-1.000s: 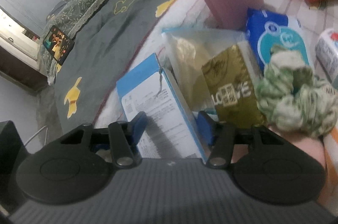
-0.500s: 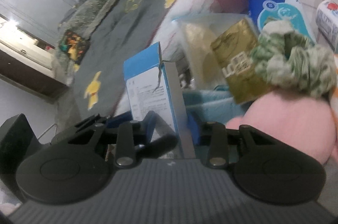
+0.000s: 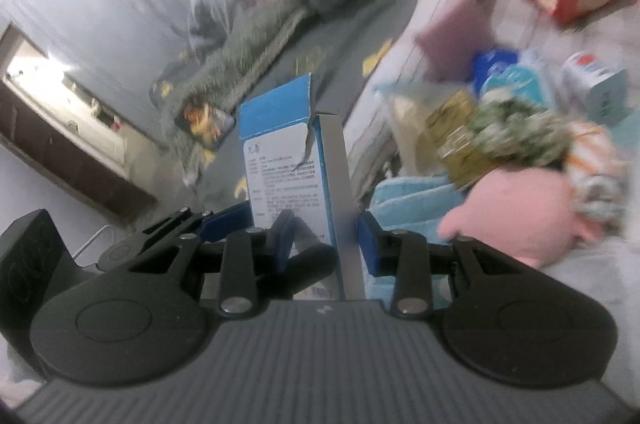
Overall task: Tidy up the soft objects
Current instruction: 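Carry the box with the right tool into the cardboard box and release, then move the right tool to the pink sponge pad and grasp it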
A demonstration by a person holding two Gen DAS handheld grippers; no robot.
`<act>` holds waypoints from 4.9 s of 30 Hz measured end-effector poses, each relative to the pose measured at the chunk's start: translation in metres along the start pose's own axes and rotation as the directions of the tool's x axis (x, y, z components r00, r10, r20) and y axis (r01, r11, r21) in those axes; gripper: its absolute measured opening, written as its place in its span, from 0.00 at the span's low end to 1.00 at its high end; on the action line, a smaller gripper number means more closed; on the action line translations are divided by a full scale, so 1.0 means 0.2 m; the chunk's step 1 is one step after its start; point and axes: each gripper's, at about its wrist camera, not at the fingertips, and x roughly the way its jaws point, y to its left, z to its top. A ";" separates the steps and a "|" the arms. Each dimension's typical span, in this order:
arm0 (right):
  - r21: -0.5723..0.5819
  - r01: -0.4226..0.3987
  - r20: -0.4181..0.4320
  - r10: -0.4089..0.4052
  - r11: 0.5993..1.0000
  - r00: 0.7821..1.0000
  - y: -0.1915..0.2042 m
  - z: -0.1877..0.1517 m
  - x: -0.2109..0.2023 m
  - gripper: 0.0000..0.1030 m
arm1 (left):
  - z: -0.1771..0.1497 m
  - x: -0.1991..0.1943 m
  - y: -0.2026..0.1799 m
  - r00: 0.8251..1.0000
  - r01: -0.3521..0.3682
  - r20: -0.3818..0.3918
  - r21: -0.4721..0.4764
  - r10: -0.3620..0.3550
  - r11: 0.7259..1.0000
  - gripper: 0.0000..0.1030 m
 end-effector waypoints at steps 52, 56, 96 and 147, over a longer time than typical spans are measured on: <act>0.675 0.290 -0.025 -0.373 0.678 0.928 -1.96 -0.32 -0.65 0.27 | 0.46 0.82 -1.16 0.908 0.368 -0.294 0.216 -0.299 0.904 0.81; 0.656 0.301 -0.020 -0.384 0.692 0.923 -1.94 -0.27 -0.59 0.26 | 0.42 0.74 -1.01 0.924 0.332 -0.268 0.201 -0.274 0.922 0.81; 0.378 0.364 0.181 -0.454 0.851 0.872 -1.11 0.02 -0.87 0.51 | 0.03 0.24 -0.09 0.996 0.065 -0.065 -0.032 -0.067 0.997 0.87; 0.543 -0.003 -0.063 0.045 0.839 0.997 -1.00 0.89 0.94 0.56 | 0.66 1.19 0.59 0.971 -0.153 -0.206 -0.138 0.123 0.979 0.44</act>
